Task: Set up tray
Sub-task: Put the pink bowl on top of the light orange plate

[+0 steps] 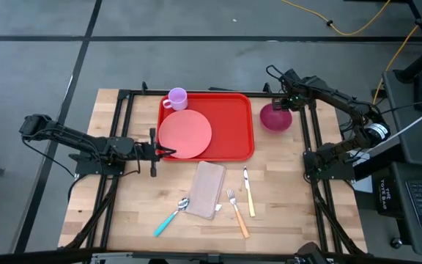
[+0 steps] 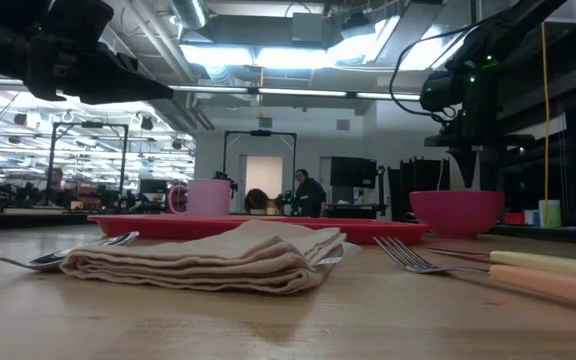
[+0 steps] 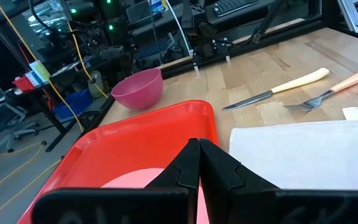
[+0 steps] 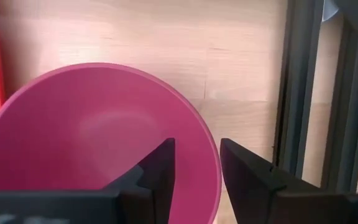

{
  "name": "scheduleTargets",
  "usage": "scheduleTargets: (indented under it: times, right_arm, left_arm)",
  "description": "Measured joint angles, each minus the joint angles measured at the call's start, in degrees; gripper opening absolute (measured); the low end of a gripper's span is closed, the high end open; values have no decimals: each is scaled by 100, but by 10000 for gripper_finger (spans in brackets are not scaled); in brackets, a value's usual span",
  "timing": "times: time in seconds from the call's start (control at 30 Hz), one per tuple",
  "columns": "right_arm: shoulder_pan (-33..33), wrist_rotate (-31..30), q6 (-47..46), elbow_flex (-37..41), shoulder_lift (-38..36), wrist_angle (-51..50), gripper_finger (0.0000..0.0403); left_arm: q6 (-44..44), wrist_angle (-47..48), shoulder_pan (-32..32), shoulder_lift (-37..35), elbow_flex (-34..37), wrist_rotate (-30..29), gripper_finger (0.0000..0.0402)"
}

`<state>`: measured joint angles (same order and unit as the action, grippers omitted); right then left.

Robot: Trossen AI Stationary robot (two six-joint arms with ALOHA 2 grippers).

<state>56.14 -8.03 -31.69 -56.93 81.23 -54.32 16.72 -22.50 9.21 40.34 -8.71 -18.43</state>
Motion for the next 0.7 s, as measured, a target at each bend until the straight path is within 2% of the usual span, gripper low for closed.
scheduleTargets:
  times: [0.5,0.7]
  right_arm:
    - [-208,-141,-579,9,7,-289,132]
    - [-328,-269,-933,9,7,-842,132]
  left_arm:
    - [-1,-1,0,0,0,8,3]
    - [-1,-1,2,0,0,113,3]
